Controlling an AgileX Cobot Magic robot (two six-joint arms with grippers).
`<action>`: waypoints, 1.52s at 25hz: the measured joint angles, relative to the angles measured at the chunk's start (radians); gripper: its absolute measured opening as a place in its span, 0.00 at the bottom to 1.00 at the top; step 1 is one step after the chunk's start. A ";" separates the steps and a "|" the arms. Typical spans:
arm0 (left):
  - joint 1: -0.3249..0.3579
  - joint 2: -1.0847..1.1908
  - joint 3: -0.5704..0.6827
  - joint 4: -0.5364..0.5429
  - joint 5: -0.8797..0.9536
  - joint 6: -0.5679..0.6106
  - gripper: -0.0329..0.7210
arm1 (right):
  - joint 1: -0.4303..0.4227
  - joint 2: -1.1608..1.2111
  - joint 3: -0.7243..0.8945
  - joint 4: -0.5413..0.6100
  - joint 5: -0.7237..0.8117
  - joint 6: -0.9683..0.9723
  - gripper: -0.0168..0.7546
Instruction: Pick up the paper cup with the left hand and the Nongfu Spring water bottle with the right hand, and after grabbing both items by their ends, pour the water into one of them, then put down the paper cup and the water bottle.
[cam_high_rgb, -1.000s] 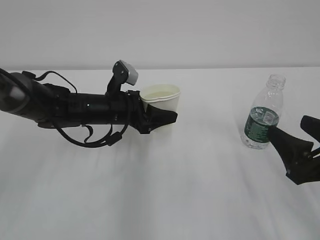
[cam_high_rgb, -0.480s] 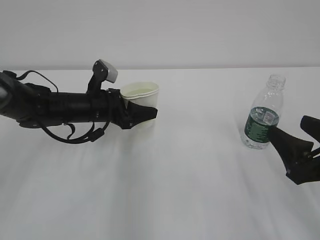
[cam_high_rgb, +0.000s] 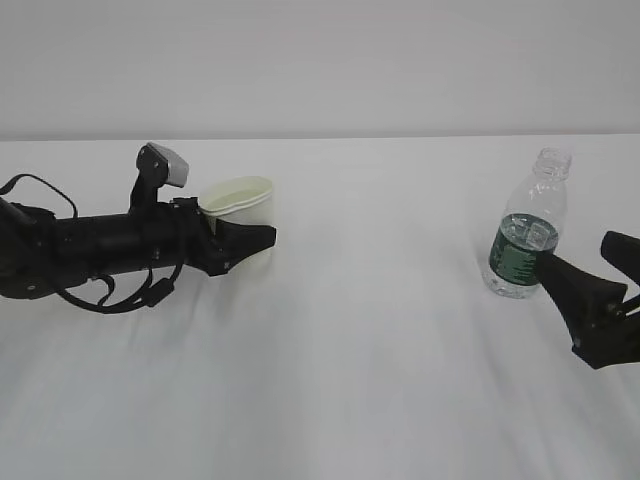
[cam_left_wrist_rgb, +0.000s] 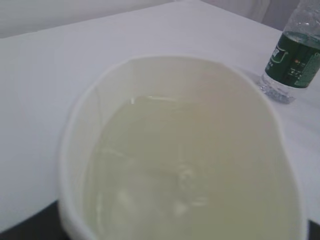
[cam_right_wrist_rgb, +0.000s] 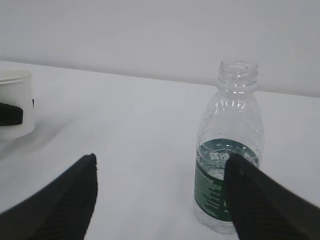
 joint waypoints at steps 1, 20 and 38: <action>0.005 0.000 0.012 -0.016 -0.017 0.015 0.60 | 0.000 0.000 0.000 0.000 0.000 0.000 0.79; 0.053 0.000 0.143 -0.190 -0.071 0.234 0.60 | 0.000 0.040 0.000 -0.023 0.000 0.004 0.79; 0.053 -0.006 0.290 -0.474 -0.088 0.445 0.60 | 0.000 0.040 0.000 -0.038 0.000 0.015 0.79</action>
